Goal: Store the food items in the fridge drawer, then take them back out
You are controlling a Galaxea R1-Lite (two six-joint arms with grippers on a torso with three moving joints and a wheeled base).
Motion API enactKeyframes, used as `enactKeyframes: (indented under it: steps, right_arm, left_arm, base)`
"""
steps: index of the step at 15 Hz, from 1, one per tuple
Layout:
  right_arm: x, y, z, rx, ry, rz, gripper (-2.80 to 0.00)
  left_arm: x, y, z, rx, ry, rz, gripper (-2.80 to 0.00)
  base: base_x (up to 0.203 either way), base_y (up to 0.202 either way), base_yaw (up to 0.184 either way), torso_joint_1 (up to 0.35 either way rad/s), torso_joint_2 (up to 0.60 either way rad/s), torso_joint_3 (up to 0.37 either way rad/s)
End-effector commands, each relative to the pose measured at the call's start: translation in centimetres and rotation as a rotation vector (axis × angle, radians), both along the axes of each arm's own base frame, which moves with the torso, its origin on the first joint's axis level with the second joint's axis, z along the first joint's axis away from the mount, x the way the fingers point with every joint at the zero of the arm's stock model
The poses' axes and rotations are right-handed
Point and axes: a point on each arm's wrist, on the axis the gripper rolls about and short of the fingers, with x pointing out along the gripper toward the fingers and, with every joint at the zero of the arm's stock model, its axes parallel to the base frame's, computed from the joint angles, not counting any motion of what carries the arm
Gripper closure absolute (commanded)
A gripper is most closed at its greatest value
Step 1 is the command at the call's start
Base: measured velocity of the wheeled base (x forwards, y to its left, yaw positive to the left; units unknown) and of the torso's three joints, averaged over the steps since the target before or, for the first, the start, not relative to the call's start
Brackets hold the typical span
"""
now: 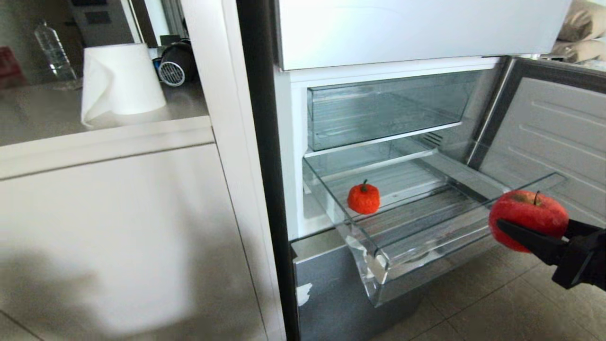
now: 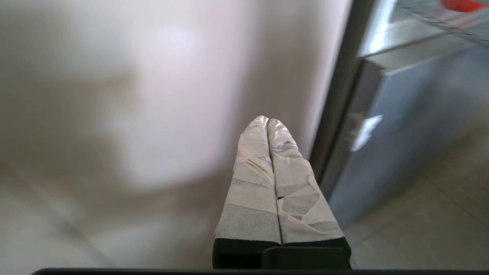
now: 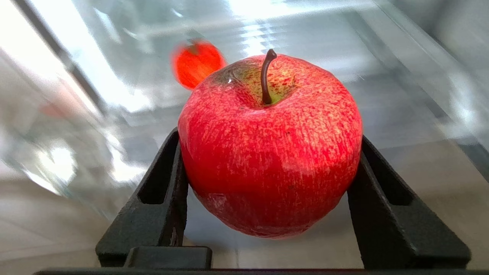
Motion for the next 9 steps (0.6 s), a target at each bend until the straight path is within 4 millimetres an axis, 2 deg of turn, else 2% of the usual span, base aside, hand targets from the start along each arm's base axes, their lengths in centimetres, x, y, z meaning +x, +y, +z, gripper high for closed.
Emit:
enactKeyframes:
  steps: [1, 3, 5, 9]
  right_arm:
    - [0.7, 0.1, 1.6, 0.009, -0.051, -0.001, 0.00]
    - [2.7, 0.4, 3.7, 0.012, -0.084, -0.008, 0.00]
    - [5.0, 0.6, 5.2, 0.001, -0.046, -0.053, 0.00]
    - [10.9, 1.4, 4.6, -0.047, 0.135, -0.149, 0.00]
  left_arm:
    - [0.0, 0.0, 0.0, 0.000, 0.000, 0.000, 0.00]
    - [0.0, 0.0, 0.0, 0.000, 0.000, 0.000, 0.00]
    - [0.0, 0.0, 0.0, 0.000, 0.000, 0.000, 0.00]
    - [0.0, 0.0, 0.0, 0.000, 0.000, 0.000, 0.00]
  base:
    - [0.004, -0.001, 0.078, 0.007, 0.00, 0.002]
    - [0.000, 0.000, 0.000, 0.000, 0.00, 0.000]
    - [0.000, 0.000, 0.000, 0.000, 0.00, 0.000]
    - [0.000, 0.000, 0.000, 0.000, 0.00, 0.000]
